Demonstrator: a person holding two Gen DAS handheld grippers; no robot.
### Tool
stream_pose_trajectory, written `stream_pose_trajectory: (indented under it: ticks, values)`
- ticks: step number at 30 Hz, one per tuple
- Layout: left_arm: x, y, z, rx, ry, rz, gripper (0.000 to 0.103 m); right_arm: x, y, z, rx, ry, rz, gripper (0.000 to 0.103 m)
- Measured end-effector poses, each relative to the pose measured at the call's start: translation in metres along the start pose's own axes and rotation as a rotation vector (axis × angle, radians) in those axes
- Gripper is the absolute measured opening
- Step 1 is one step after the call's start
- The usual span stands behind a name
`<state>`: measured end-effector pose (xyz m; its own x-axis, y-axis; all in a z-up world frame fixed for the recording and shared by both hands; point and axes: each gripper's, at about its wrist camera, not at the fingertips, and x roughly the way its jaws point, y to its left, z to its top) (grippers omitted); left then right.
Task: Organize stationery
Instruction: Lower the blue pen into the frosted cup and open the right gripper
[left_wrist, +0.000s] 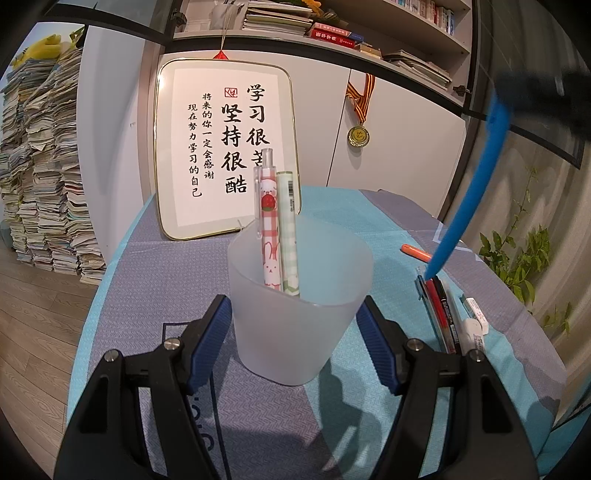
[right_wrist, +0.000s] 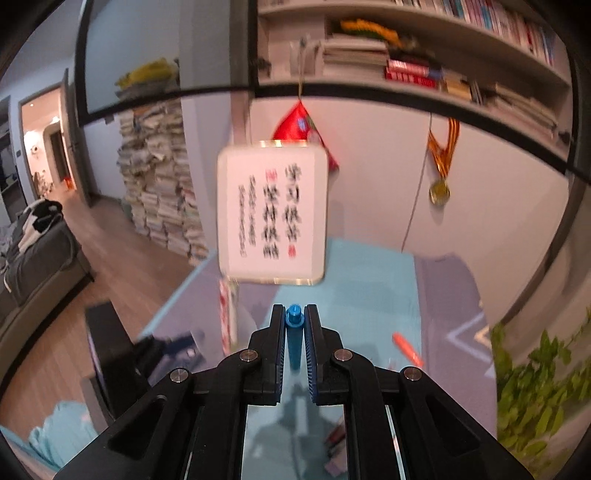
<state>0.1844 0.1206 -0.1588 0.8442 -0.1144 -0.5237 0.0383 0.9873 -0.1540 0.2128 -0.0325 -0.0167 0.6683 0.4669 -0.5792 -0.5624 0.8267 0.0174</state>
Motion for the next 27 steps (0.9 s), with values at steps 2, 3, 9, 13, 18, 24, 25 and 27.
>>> stream_pose_trajectory:
  ticks: [2,3,9,13,18,24,25,27]
  values:
    - [0.0,0.0,0.0,0.0,0.0,0.0,0.069,-0.003,0.006,0.008,-0.012,-0.024,0.01,0.011]
    - [0.0,0.0,0.0,0.0,0.0,0.0,0.069,-0.004,0.01,0.011,-0.016,-0.035,0.02,0.011]
    - [0.0,0.0,0.0,-0.001,0.0,0.0,0.069,-0.002,0.025,0.021,-0.02,-0.071,0.082,0.011]
    - [0.0,0.0,0.0,0.0,0.0,0.0,0.069,0.004,0.032,0.024,-0.036,-0.071,0.102,0.011]
    - [0.0,0.0,0.0,-0.001,0.0,0.0,0.069,0.023,0.032,0.02,-0.021,-0.018,0.121,0.011]
    - [0.0,0.0,0.0,0.001,-0.001,0.0,0.069,0.048,0.029,0.012,0.001,0.057,0.125,0.011]
    - [0.0,0.0,0.0,0.001,0.0,0.0,0.069,0.052,0.027,0.01,0.008,0.069,0.127,0.011]
    - [0.001,0.0,0.001,0.002,0.0,0.0,0.069,0.059,0.026,0.008,0.022,0.092,0.125,0.011]
